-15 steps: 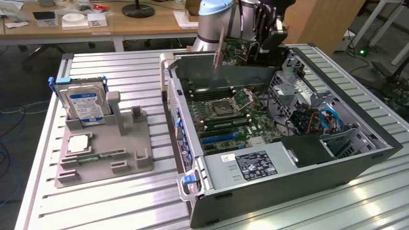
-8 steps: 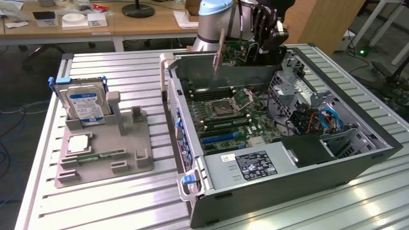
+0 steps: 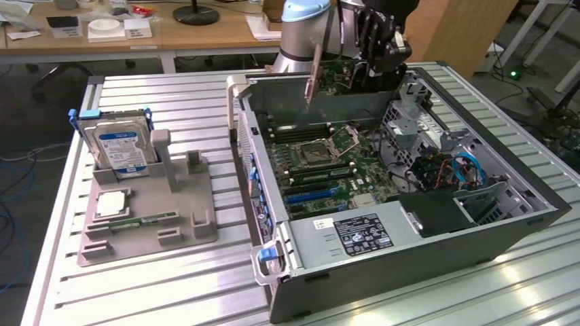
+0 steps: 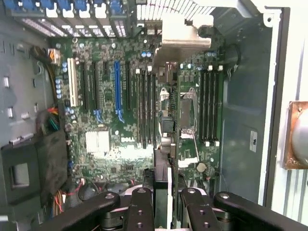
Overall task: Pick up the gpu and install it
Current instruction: 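Insert the gpu into the slot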
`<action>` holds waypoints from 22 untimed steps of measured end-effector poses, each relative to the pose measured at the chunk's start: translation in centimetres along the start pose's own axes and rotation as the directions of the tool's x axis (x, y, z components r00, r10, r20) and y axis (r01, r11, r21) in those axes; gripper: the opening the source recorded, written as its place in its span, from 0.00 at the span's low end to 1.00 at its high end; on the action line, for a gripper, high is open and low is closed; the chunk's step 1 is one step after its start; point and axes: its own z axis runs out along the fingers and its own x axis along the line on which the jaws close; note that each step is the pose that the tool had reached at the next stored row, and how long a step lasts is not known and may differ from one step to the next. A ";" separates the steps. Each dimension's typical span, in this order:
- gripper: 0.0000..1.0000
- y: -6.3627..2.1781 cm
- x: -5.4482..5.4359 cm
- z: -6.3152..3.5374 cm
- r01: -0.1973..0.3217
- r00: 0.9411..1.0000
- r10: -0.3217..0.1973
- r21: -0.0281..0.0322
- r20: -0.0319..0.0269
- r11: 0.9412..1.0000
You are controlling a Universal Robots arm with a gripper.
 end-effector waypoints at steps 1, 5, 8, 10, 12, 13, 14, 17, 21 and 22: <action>0.27 0.00 0.0 0.05 0.003 1.000 -0.003 0.003 0.000 1.000; 0.27 0.04 0.3 0.33 0.003 1.000 -0.003 0.005 0.001 1.000; 0.27 0.18 0.7 0.46 0.003 1.000 -0.003 0.005 0.001 1.000; 0.27 0.21 0.8 0.48 0.004 1.000 -0.004 0.005 0.001 1.000; 0.27 0.21 0.8 0.48 0.004 1.000 -0.004 0.005 -0.001 1.000; 0.27 0.21 0.9 0.47 0.004 1.000 -0.004 0.005 -0.002 1.000; 0.27 0.23 0.9 0.47 0.004 1.000 -0.004 0.005 -0.002 1.000; 0.27 0.42 0.9 0.47 0.004 1.000 -0.004 0.005 -0.002 1.000; 0.27 0.66 0.9 0.49 0.004 1.000 -0.004 0.005 -0.002 1.000; 0.27 0.70 0.9 0.49 0.004 1.000 -0.004 0.005 -0.003 1.000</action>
